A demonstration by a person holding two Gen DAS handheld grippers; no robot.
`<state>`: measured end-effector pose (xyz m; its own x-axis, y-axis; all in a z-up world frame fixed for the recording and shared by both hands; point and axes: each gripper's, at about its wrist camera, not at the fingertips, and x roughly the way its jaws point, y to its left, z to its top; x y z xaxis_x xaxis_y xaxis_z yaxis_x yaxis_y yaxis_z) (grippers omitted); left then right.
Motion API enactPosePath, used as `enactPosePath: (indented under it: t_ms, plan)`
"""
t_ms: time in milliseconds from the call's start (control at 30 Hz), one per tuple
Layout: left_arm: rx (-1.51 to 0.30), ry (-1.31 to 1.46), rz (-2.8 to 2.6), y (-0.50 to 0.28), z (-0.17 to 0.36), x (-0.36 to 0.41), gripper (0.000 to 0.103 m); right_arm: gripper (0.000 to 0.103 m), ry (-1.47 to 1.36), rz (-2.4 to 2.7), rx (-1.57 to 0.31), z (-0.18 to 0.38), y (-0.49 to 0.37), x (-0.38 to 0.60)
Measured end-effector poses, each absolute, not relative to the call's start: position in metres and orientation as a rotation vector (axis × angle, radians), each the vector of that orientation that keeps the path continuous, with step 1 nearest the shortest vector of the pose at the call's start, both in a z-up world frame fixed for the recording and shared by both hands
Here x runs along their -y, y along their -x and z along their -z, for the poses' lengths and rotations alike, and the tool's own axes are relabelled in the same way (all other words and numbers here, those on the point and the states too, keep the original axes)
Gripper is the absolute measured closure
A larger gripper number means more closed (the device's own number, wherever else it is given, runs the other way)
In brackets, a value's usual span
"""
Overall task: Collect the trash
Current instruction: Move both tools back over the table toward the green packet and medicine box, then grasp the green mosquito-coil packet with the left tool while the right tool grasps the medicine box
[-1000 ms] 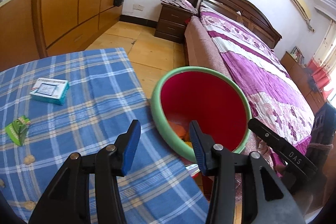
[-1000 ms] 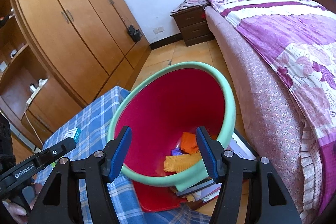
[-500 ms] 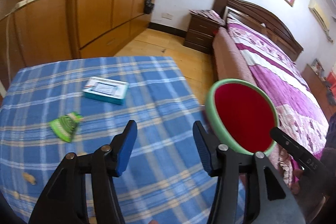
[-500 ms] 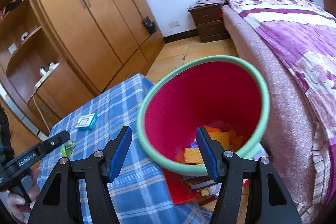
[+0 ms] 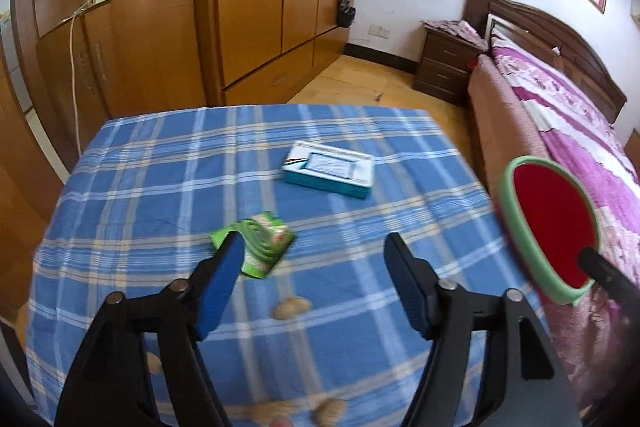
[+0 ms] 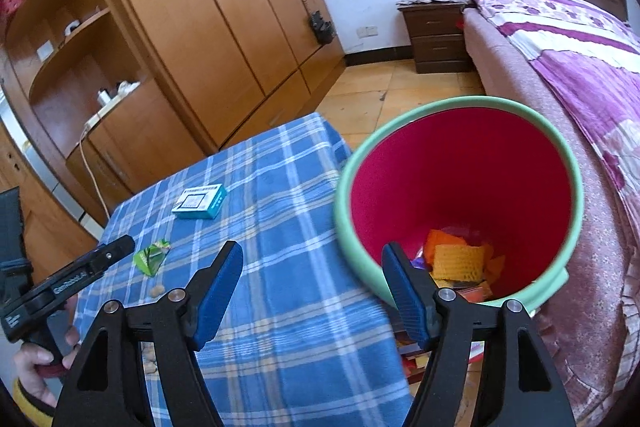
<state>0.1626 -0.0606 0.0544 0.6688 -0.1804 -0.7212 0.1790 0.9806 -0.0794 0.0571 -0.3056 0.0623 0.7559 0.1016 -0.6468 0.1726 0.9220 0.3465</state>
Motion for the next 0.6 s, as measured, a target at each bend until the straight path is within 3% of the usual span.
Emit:
enactPosePath:
  t_ms: [200,600]
  plan:
    - [-0.843,-0.060,0.182,-0.181,-0.032,0.053,0.015,0.030,-0.375,0.024,-0.738,-0.062,-0.069,0.288]
    - [-0.896,-0.093,0.146,-0.217,0.001,0.037,0.015,0.030,-0.348,0.001,-0.786,-0.057,-0.097,0.267]
